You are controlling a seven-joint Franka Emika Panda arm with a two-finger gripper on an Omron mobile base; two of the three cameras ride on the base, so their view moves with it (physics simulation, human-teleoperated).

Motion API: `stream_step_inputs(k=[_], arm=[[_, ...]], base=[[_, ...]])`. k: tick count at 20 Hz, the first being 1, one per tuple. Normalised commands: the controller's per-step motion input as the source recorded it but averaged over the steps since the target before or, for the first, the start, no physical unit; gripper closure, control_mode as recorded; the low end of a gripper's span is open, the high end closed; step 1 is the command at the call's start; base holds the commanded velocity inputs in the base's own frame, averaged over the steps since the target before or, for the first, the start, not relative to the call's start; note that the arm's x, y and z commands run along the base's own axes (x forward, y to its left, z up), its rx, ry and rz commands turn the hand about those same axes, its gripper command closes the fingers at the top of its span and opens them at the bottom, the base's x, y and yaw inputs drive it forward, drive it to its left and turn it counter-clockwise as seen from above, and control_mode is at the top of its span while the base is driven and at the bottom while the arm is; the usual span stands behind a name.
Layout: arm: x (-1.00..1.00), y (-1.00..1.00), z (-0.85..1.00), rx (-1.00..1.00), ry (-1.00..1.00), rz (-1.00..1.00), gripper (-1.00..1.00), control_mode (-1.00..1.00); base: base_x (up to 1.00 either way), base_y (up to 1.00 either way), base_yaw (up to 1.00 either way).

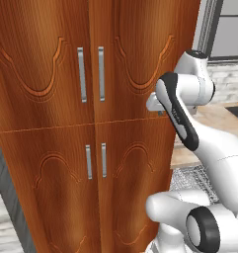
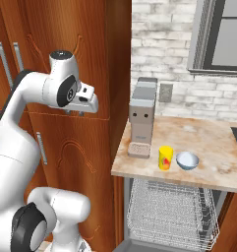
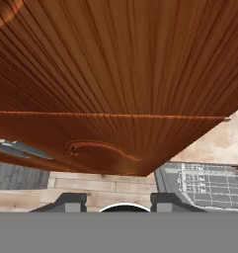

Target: Pick up the cup and bowl from the counter, place them in the dishwasher, and close the dishwasher door.

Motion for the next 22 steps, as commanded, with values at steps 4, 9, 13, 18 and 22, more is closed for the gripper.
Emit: stream_step_inputs(k=[4, 9, 13, 18, 22], arm=[[0.00, -0.07, 0.00, 0.00, 0.00, 0.00, -1.00, -1.00], [-0.16, -0.20, 0.00, 0.00, -0.01, 0.03, -1.00, -1.00], [-0.28, -0.27, -0.01, 0.00, -0.04, 0.05, -1.00, -1.00], [-0.23, -0.34, -0.03, 0.00, -0.03, 0.06, -1.00, -1.00], [-0.08, -0.39, -0.04, 0.00, 0.00, 0.06, -1.00, -1.00]], base=[[0.00, 0.00, 0.00], [0.00, 0.00, 0.00], [0.00, 0.00, 0.00], [0.00, 0.00, 0.00], [0.00, 0.00, 0.00]])
